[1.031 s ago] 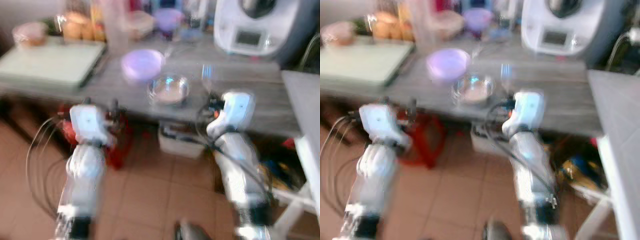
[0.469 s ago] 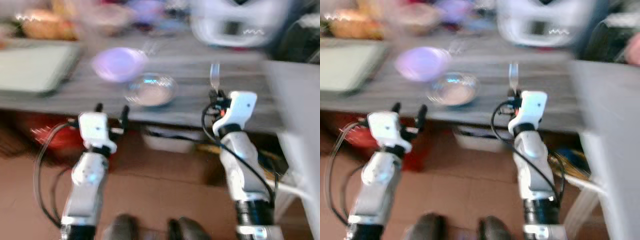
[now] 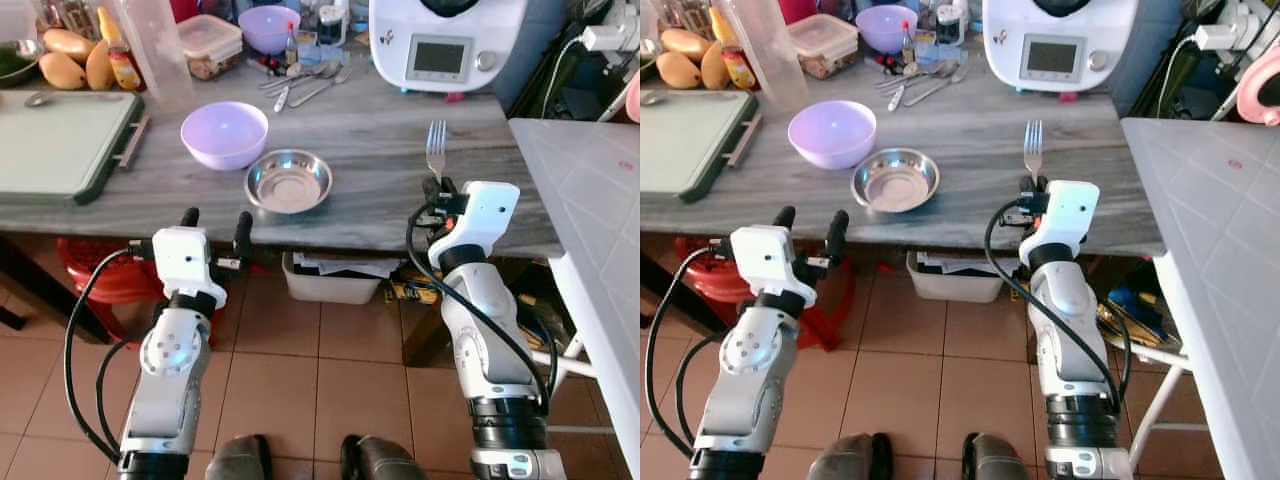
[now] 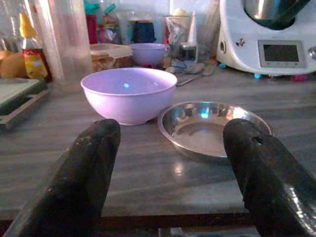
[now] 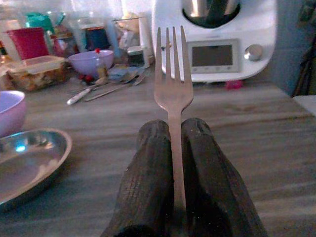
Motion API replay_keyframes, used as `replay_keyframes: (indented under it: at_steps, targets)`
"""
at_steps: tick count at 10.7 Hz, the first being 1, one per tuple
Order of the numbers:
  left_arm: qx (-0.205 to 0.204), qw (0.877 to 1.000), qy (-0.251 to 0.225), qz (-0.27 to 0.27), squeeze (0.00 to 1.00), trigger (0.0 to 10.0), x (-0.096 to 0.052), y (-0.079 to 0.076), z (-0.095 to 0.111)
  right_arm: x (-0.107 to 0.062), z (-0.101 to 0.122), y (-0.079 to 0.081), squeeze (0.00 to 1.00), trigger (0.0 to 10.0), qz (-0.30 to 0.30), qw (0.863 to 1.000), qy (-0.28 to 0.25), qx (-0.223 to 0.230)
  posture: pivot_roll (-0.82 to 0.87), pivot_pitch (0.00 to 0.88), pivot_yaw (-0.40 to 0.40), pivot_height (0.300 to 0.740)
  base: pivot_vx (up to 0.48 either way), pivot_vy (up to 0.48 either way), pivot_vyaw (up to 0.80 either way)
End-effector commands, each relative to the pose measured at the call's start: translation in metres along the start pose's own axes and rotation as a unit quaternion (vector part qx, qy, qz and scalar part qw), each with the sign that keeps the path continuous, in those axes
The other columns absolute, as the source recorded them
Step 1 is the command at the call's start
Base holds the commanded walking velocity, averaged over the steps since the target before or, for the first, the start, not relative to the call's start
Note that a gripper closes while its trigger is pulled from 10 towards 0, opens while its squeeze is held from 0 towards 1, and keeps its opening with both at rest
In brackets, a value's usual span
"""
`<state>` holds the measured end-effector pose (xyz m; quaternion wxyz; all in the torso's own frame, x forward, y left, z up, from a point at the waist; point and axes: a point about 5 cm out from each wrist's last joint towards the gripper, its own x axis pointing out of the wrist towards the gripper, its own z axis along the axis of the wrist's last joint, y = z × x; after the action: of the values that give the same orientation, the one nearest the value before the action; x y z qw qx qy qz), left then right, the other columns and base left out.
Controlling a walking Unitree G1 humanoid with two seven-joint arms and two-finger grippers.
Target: Setting the table
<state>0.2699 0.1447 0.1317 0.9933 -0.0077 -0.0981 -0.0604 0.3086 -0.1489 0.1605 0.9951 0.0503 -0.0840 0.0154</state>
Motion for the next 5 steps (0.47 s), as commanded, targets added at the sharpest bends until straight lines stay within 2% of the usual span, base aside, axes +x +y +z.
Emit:
replay_keyframes:
  at_steps: [1, 4, 5]
  targets:
    - [-0.003, 1.000, 0.000, -0.001, 0.00, 10.0, -0.0023, 0.0020, 0.0012, -0.0007, 0.0044, -0.0041, 0.00, 10.0, -0.013, 1.000, -0.011, -0.003, 0.00, 0.124, 0.014, 0.740, 0.398, 0.000, 0.00]
    - [-0.012, 1.000, 0.002, -0.006, 0.00, 10.0, -0.0006, -0.0023, -0.0022, 0.0015, 0.0059, -0.0054, 0.00, 10.0, -0.009, 1.000, -0.017, -0.005, -0.01, 0.093, 0.011, 0.740, 0.434, 0.000, 0.00]
    - [-0.019, 1.000, -0.003, -0.009, 0.00, 10.0, 0.0013, -0.0041, -0.0005, 0.0017, 0.0073, -0.0049, 0.00, 10.0, -0.005, 1.000, -0.022, -0.009, -0.01, 0.094, 0.009, 0.740, 0.000, 0.000, 0.00]
